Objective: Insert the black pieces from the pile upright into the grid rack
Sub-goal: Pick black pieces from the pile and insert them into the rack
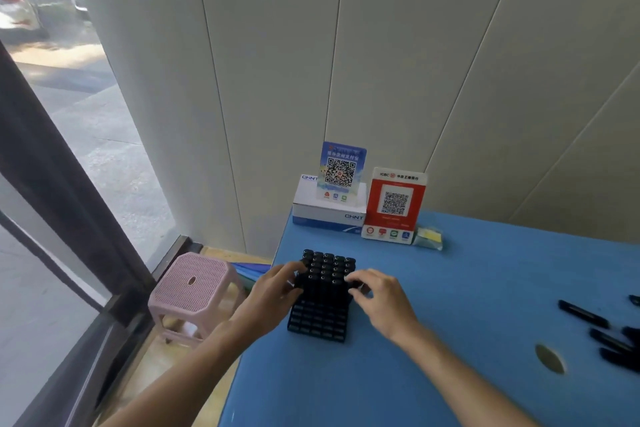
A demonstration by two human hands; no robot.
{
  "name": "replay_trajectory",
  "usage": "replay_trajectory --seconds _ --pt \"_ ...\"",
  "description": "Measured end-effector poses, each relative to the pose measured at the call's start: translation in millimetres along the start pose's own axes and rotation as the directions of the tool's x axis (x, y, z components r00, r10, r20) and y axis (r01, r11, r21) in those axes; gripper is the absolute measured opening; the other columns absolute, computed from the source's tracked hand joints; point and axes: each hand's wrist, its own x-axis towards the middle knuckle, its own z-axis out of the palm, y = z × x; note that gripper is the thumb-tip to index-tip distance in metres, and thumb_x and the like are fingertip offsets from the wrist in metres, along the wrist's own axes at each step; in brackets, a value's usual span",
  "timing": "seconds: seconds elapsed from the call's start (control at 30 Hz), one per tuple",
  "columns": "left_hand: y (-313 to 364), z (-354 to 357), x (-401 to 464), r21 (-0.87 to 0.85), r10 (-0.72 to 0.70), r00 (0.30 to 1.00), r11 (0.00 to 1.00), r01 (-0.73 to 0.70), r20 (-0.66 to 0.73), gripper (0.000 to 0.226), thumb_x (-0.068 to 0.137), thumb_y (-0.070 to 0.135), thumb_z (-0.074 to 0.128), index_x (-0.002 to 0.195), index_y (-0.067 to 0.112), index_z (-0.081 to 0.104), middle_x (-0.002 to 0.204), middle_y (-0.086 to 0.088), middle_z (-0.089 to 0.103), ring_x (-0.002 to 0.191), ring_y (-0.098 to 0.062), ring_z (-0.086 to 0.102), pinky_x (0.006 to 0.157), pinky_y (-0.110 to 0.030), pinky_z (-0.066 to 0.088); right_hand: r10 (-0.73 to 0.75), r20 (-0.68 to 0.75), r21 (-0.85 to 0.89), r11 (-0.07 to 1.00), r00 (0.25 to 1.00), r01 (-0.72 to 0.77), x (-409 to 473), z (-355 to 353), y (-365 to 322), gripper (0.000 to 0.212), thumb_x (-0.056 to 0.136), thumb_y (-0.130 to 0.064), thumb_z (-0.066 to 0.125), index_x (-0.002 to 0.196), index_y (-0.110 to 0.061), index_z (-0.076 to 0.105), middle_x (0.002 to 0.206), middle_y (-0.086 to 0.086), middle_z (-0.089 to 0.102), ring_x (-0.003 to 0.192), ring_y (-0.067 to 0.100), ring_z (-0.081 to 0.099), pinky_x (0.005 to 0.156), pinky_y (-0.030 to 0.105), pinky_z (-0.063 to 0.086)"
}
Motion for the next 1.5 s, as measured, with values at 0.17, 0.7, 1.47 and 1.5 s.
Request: replay_trajectory --seconds 0.17,0.7,1.47,1.5 --pt "-5.7 -2.7 2.1 -0.009 0.021 1.0 1.0 -0.02 0.014 0.035 0.088 0.01 0.06 0.12 0.02 0.05 0.103 0.006 0.054 0.083 -0.007 0.059 0.073 -0.008 0.047 0.005 0.004 -0.004 1.0 1.0 -0.005 2.6 6.3 -5.3 0.02 0.084 -0.017 0.067 0.103 -0.024 0.068 0.094 -0.007 0.068 0.082 0.009 0.06 0.076 0.029 0.051" --pt "-13.4 -2.5 4.5 -0.004 0.079 0.996 0.997 -0.079 0.035 0.029 0.089 0.011 0.059 0.115 0.019 0.051 0.102 0.002 0.059 0.084 -0.008 0.059 0.073 -0.013 0.05 -0.025 -0.099 -0.076 0.997 0.995 0.017 -3.9 10.0 -10.2 0.022 0.081 -0.015 0.072 0.101 -0.023 0.072 0.085 -0.008 0.062 0.075 0.007 0.055 0.068 0.027 0.052" --pt "-0.3 4.2 -0.8 0.269 0.074 0.997 0.96 -0.08 0.031 0.034 0.09 0.026 0.059 0.121 0.023 0.048 0.113 -0.001 0.053 0.077 -0.017 0.055 0.057 -0.026 0.047 0.122 0.058 -0.182 0.977 0.991 -0.11 -22.3 0.0 -23.0 0.048 0.094 -0.025 0.049 0.14 -0.033 0.036 0.104 -0.005 0.053 0.096 0.013 0.051 0.076 0.027 0.048" --pt "2.4 2.6 -0.9 0.311 0.088 0.996 0.946 -0.087 0.012 0.037 0.088 0.028 0.061 0.122 0.025 0.046 0.113 -0.001 0.052 0.079 -0.018 0.056 0.054 -0.026 0.047 0.123 0.048 -0.183 0.977 0.991 -0.112 -24.9 -1.9 -21.6 0.05 0.094 -0.026 0.049 0.141 -0.033 0.033 0.105 -0.004 0.053 0.097 0.014 0.051 0.077 0.028 0.048"
